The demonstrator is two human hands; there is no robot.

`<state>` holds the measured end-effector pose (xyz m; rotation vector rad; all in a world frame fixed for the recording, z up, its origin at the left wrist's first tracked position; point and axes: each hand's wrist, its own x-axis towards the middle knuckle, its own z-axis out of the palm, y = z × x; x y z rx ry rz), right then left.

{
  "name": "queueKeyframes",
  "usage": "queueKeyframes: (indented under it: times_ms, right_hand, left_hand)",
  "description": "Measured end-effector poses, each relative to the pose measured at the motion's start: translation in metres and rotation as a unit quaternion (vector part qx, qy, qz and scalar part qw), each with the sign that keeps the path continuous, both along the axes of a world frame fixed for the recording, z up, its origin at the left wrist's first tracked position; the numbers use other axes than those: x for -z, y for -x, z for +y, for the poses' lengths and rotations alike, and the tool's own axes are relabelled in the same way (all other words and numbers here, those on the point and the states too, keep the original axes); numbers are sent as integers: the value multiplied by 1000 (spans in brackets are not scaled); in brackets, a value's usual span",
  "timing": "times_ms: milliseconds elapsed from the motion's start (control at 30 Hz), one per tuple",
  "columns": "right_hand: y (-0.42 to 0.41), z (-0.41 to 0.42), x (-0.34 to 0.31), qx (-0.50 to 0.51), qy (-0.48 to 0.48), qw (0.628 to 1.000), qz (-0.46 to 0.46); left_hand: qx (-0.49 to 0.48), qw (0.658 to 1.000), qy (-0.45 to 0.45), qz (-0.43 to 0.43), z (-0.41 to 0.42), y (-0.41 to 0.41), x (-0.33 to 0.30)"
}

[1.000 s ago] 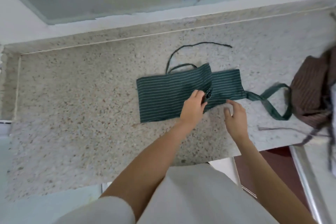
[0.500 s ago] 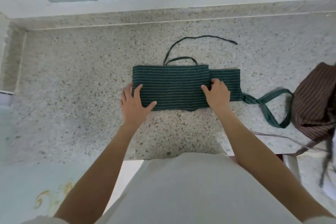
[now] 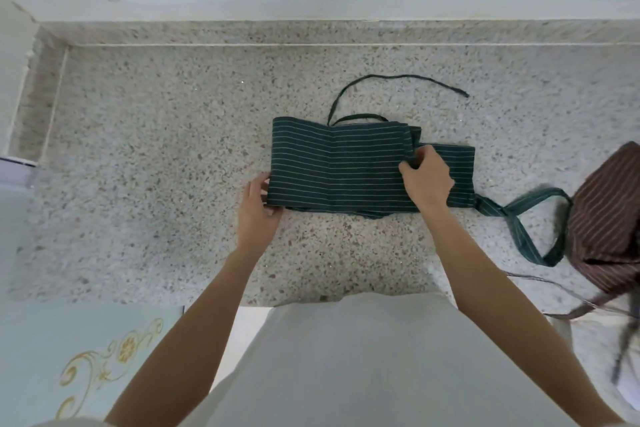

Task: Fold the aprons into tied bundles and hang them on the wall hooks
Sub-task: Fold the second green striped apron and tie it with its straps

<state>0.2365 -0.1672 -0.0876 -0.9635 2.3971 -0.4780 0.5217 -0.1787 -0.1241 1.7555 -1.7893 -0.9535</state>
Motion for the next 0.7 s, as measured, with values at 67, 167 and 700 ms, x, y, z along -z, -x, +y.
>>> queueKeyframes:
  times_ms: [67,167,700]
  right_hand:
    - [15,15,-9,26,35,999,7]
    - [39,46,-3,86,3,996,32]
    - [77,45,31,80,-45,991,96]
  left_hand:
    - [36,998,39,-22,0,4,3]
    - [137,984,73,-84,0,2,14]
    - [313,920,100,-211,-11,0,17]
